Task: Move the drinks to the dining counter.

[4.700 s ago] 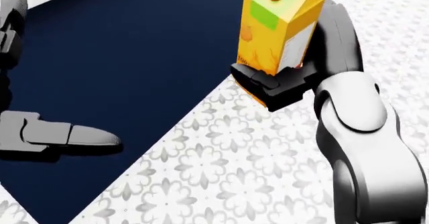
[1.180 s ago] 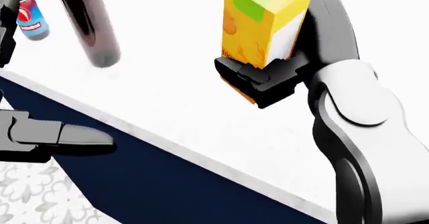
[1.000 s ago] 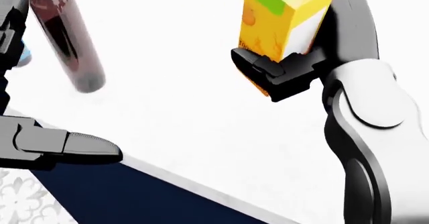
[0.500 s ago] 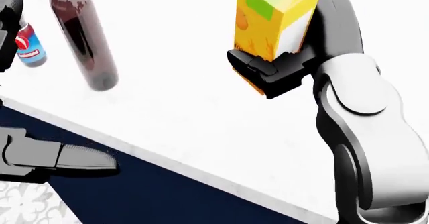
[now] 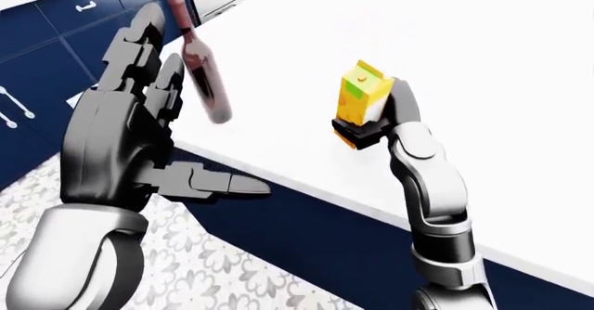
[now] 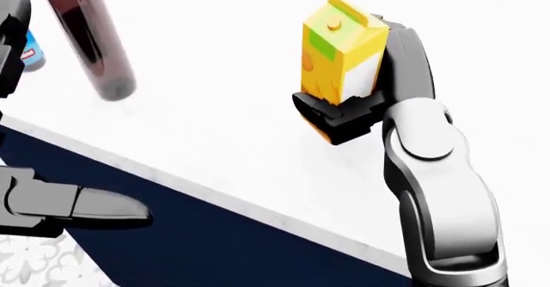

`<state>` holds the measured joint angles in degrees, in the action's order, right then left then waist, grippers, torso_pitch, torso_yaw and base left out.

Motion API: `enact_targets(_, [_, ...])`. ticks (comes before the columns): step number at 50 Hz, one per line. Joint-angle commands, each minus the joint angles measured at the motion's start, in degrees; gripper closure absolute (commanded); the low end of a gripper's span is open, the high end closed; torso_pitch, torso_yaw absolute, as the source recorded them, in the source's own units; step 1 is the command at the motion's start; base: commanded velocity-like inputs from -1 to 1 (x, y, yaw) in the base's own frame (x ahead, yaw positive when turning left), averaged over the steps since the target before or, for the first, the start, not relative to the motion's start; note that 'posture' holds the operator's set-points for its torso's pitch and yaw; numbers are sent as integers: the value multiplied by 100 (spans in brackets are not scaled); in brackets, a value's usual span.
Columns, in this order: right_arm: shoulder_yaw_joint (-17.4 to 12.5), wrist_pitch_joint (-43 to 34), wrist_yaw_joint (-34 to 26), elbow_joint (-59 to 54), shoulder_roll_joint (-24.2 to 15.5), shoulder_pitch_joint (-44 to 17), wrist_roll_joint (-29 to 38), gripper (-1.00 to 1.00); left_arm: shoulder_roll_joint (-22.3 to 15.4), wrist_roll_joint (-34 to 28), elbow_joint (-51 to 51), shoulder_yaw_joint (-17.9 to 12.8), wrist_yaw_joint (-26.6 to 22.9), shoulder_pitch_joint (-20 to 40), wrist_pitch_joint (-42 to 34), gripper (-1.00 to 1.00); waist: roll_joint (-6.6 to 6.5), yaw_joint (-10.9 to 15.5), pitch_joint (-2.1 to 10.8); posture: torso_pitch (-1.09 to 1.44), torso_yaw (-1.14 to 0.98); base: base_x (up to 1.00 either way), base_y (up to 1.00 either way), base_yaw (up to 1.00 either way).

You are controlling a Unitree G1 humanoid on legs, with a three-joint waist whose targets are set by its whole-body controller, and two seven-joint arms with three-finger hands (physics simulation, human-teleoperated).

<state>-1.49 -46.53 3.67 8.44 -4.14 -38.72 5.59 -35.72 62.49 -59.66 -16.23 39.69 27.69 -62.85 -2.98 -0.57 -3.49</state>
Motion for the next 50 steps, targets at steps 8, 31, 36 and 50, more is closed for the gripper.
enact_targets(8, [-5, 617, -25, 192, 34, -146, 7, 100, -20, -207, -34, -103, -71, 89, 140, -100, 21, 8, 199, 0, 0, 0, 0, 0])
enact_targets(31, [45, 756, -229, 187, 87, 90, 48, -22, -135, 94, -34, -115, 171, 207, 113, -100, 43, -2, 212, 0, 0, 0, 0, 0])
enact_targets(36, [68, 753, -269, 205, 108, 113, 78, -20, -148, 85, -34, -145, 135, 183, 126, -100, 39, -4, 209, 0, 0, 0, 0, 0])
enact_targets(50, [43, 555, -388, 684, 82, 321, 58, -63, -258, 224, -34, -167, 235, 138, 226, -100, 43, 0, 203, 0, 0, 0, 0, 0])
